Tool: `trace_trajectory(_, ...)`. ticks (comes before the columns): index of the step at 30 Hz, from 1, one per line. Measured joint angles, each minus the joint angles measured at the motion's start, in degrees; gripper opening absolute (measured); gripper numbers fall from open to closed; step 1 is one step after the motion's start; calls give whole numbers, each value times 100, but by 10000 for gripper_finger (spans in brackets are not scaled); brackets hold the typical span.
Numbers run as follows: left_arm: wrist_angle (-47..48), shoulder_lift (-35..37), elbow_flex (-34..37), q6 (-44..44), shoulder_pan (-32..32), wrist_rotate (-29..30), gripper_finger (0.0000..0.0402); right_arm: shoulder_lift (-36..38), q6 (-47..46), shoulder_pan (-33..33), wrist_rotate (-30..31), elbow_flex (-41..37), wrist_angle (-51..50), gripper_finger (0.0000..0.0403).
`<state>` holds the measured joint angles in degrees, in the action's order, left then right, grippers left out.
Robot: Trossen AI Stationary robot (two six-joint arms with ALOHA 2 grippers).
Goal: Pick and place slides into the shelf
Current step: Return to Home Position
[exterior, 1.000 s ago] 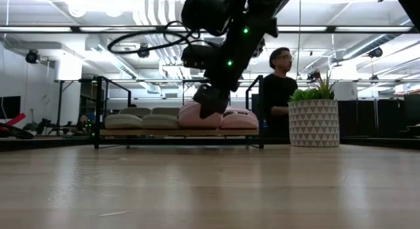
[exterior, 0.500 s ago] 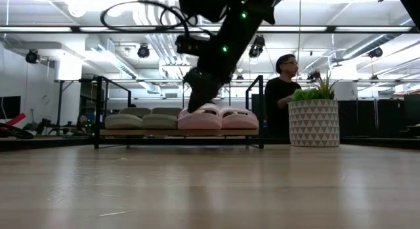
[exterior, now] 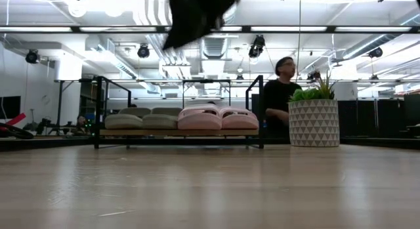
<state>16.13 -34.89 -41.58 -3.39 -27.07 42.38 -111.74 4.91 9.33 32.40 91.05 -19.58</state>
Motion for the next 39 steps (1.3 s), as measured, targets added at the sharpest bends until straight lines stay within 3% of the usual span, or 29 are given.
trace_trajectory(5, 231, -1, 145, -3, -56, -150, 225, 606, 521, 360, -32, -493, 884, 220)
trace_trajectory(8, 182, 71, 250, -34, -79, -963, 166, 993, 545, 504, -45, -950, 1250, 208)
trace_trajectory(12, -936, 161, 694, -684, -68, -2068, 80, 1516, 519, 560, -46, -1691, 1923, 195)
trace_trajectory(16, -2059, -127, 1080, -1615, 157, -2116, 10, 1940, 531, 565, -45, -2500, 2851, 186)
trace_trajectory(19, -2388, -312, 1117, -1884, 601, -2200, 8, 2160, 562, 565, -46, -3055, 3519, 183)
trace_trajectory(22, -2645, -404, 1040, -1950, 1277, -2793, 2, 2300, 610, 565, -44, -3523, 3930, 182)
trace_trajectory(28, -2310, -105, 1068, -1851, 2501, -3549, 0, 2419, 559, 576, -45, -3952, 4119, 182)
trace_trajectory(33, -1825, 544, 1293, -1710, 2723, -3687, 0, 2467, 456, 612, -46, -4085, 4118, 182)
trace_trajectory(39, -1692, 1556, 2049, -1545, 2723, -3673, 0, 2498, 456, 605, -43, -4138, 4132, 181)
